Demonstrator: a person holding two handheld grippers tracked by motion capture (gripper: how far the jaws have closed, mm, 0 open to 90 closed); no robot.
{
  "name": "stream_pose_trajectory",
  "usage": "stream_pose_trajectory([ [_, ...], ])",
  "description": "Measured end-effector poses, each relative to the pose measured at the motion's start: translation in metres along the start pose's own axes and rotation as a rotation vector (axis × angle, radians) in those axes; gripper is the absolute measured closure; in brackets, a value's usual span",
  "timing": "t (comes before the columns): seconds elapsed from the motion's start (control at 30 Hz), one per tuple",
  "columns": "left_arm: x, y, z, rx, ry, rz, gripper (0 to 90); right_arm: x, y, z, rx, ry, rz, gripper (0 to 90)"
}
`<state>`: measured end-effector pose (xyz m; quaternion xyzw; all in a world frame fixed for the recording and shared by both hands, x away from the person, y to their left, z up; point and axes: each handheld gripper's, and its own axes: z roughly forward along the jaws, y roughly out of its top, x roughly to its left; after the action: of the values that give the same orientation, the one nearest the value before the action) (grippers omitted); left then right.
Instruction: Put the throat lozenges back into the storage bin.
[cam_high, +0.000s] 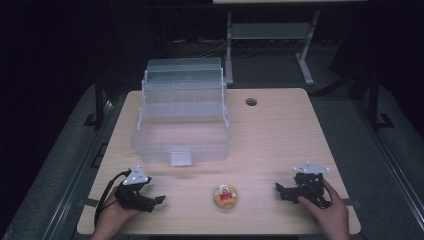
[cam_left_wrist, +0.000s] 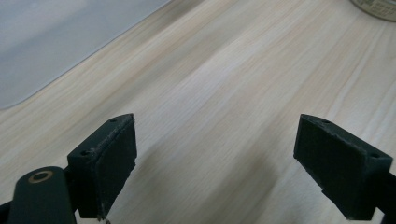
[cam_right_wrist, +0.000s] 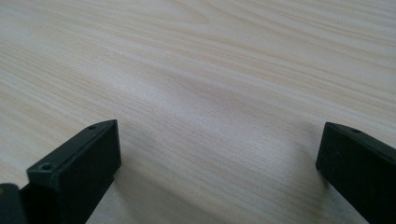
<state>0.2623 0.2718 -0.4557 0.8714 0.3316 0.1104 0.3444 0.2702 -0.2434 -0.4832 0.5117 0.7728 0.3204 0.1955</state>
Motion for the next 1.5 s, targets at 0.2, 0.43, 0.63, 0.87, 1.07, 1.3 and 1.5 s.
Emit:
stream_pose_trajectory([
  [0.2, -0.006, 0.007, -0.001, -0.004, -0.01, 0.029, 12.9, 0.0, 0.0, 0.0, 0.0, 0.0, -0.001, 0.0],
  [0.43, -0.012, 0.013, 0.0, 0.004, -0.031, 0.047, 13.1, 0.0, 0.0, 0.0, 0.0, 0.0, -0.001, 0.0],
  [0.63, -0.016, 0.02, 0.0, 0.008, -0.045, 0.063, 13.1, 0.0, 0.0, 0.0, 0.0, 0.0, -0.001, 0.0],
  [0.87, -0.019, 0.03, 0.0, 0.016, -0.062, 0.079, 13.1, 0.0, 0.0, 0.0, -0.001, 0.0, -0.001, 0.0],
  [1.07, -0.02, 0.037, 0.0, 0.021, -0.067, 0.089, 13.1, 0.0, 0.0, 0.0, -0.001, 0.0, -0.001, 0.0],
  [1.3, -0.022, 0.046, 0.001, 0.018, -0.08, 0.098, 13.2, 0.0, 0.0, 0.0, -0.001, 0.0, -0.001, 0.0],
  [1.5, -0.025, 0.052, 0.003, 0.022, -0.09, 0.11, 13.2, 0.0, 0.0, 0.0, -0.001, 0.0, -0.001, 0.0],
])
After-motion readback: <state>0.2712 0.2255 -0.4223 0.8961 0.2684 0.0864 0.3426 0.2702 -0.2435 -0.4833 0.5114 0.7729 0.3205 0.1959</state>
